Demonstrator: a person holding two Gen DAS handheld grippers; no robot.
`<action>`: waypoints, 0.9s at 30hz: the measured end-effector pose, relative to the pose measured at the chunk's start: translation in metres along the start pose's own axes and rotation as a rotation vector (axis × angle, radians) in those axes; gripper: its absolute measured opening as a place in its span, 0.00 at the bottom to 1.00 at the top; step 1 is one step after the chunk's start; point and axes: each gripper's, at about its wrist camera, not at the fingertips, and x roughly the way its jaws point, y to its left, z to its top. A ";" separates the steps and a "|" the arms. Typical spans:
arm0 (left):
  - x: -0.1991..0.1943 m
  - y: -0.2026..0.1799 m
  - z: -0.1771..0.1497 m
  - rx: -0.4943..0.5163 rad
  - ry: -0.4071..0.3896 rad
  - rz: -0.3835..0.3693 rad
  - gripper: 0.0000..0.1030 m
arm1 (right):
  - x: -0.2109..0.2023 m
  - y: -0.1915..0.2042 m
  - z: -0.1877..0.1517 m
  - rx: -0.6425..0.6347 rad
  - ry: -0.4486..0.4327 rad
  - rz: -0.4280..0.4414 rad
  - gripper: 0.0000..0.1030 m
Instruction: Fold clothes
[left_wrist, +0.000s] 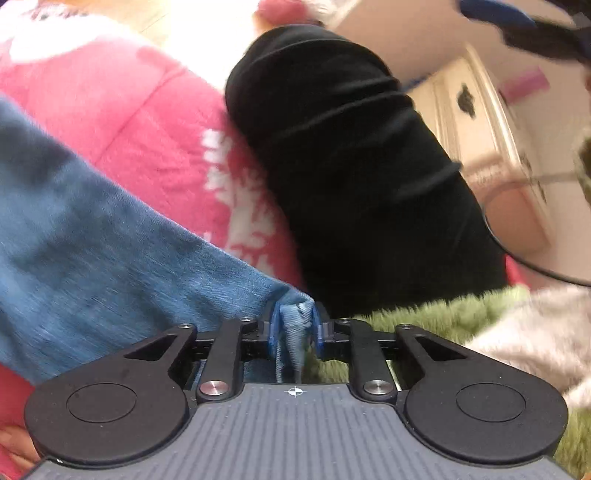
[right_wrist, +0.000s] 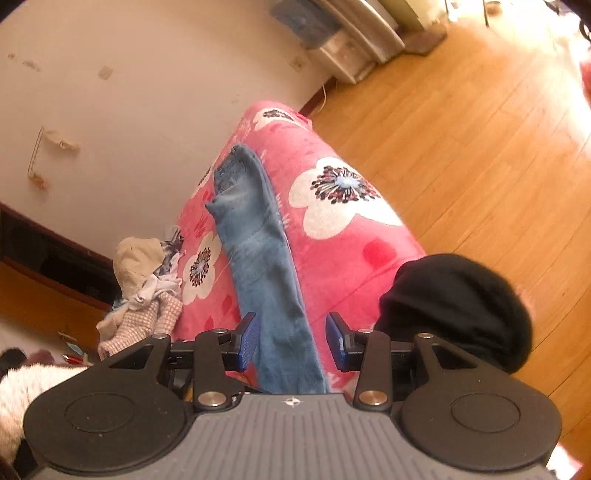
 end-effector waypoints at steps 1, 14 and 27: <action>-0.002 0.000 0.000 -0.016 -0.003 -0.013 0.31 | -0.005 0.001 0.000 -0.007 -0.002 -0.005 0.41; -0.025 -0.006 -0.040 0.218 0.110 0.177 0.39 | 0.048 0.021 -0.035 -0.214 0.213 -0.112 0.39; -0.093 0.060 -0.059 0.065 0.025 0.398 0.39 | 0.138 0.046 -0.102 -0.606 0.560 -0.297 0.13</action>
